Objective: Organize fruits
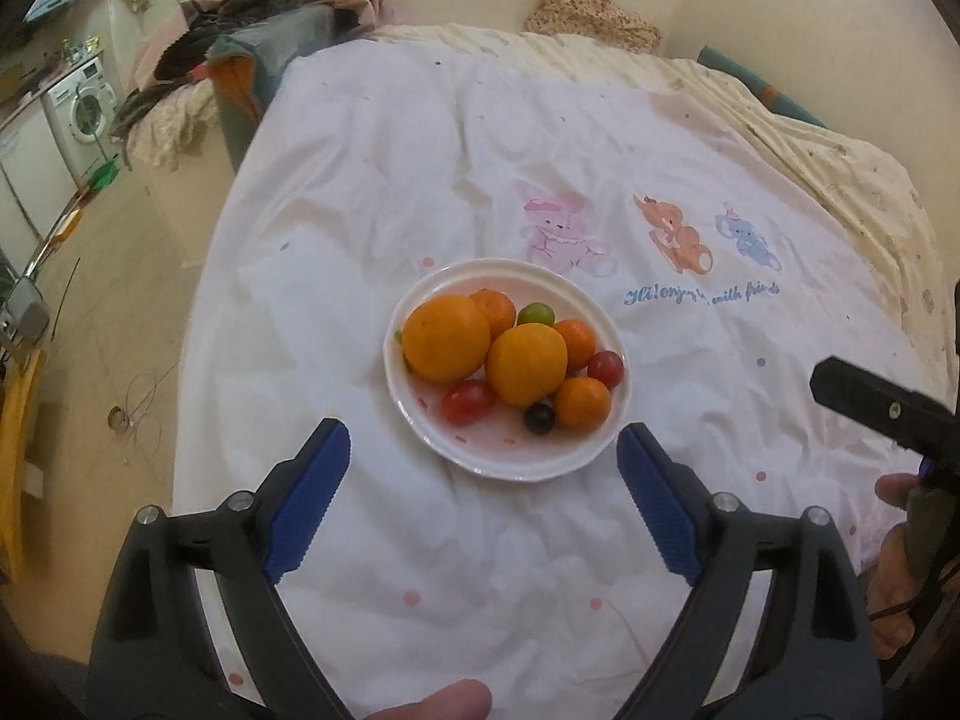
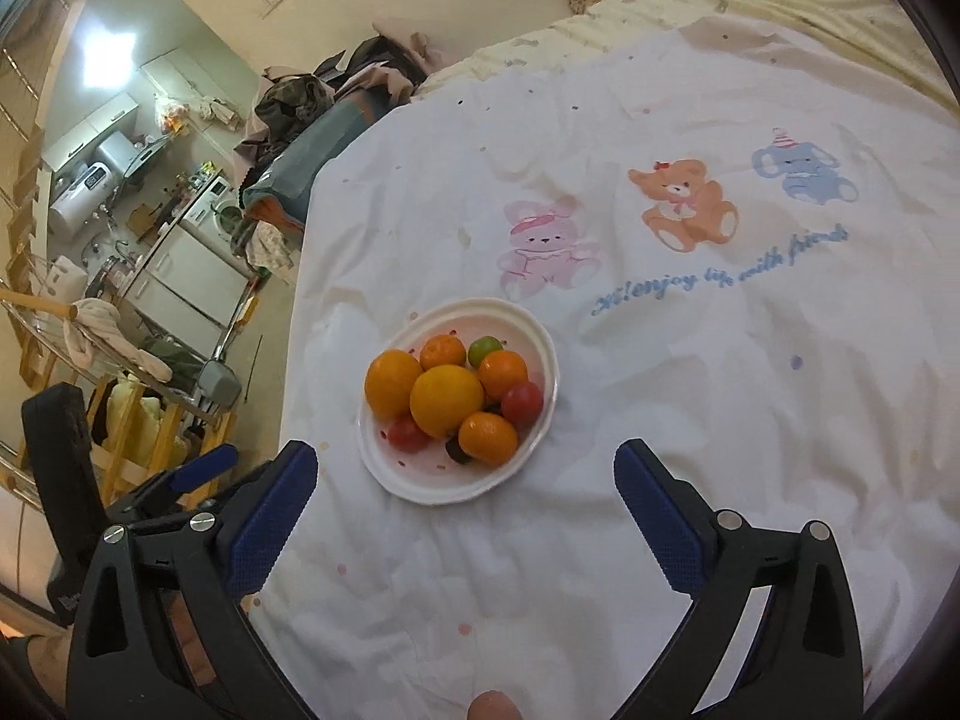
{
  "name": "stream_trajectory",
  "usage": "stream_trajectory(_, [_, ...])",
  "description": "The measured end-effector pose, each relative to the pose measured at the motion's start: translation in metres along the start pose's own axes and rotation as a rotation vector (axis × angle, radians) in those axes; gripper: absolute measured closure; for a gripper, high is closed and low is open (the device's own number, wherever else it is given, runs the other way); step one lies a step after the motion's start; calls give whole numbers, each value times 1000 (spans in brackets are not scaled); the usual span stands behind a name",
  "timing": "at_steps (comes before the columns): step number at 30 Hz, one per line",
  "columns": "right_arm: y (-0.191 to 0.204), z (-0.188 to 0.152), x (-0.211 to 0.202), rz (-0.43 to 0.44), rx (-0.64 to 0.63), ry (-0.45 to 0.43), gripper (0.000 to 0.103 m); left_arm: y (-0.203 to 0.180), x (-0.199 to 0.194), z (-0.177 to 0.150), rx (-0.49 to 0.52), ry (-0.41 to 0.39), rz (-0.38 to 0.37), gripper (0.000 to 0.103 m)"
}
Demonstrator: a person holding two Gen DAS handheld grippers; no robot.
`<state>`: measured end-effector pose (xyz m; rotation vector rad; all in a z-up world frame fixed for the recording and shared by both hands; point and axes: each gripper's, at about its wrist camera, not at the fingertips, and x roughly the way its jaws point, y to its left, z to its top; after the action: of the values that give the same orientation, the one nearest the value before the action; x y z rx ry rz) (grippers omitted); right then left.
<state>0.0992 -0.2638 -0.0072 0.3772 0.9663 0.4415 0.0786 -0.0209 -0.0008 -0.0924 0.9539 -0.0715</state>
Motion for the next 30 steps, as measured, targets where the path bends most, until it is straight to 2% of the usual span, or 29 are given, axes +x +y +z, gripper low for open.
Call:
stream_trajectory(10, [13, -42, -25, -172, -71, -84, 0, 5, -37, -30, 0, -80, 63, 7])
stream_trajectory(13, [15, -50, -29, -187, -74, -108, 0, 10, -43, -42, -18, -93, 86, 0])
stream_trajectory(21, [22, -61, -24, -258, -111, -155, 0, 8, -43, -51, -31, -126, 128, 0])
stream_trajectory(24, [23, -62, -24, -260, -118, -165, 0, 11, -45, -49, -50, -147, 118, 0])
stream_trajectory(30, [26, -64, -23, -268, -134, -169, 0, 7, -44, -50, -34, -135, 111, 0])
